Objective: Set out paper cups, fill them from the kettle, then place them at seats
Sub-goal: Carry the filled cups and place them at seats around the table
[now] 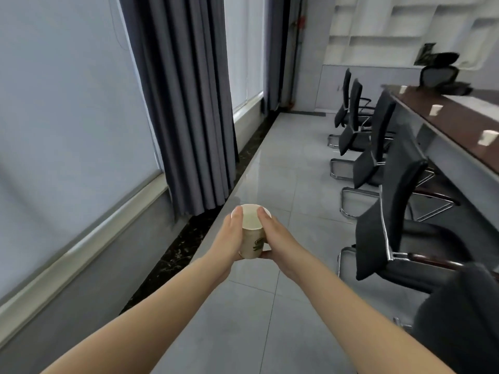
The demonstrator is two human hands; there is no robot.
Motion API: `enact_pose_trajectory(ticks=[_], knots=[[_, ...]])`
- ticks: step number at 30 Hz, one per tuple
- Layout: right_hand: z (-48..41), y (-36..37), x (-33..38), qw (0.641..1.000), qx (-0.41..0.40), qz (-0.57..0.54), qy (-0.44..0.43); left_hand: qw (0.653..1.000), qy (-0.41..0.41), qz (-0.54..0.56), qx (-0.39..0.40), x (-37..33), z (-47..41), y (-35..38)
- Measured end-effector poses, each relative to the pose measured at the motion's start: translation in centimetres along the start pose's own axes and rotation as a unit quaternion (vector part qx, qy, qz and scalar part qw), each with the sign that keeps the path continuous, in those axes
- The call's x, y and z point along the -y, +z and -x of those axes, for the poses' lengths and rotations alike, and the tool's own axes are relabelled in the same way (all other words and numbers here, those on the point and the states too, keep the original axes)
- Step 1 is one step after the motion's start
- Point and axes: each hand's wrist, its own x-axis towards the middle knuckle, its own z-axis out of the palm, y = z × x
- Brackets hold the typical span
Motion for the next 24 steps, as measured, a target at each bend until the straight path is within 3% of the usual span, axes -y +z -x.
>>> enact_pose_trajectory(ticks=[12, 24], knots=[[-23.4, -10.7, 7.1, 0.998, -0.057, -0.018, 0.006, 0.999, -0.016, 0.018, 0.038, -7.3, -24.9, 9.3], [-47.6, -20.0, 11.6, 0.992, -0.118, -0.031, 0.008, 0.994, -0.007, -0.033, 0.106, -10.9, -52.2, 17.0]])
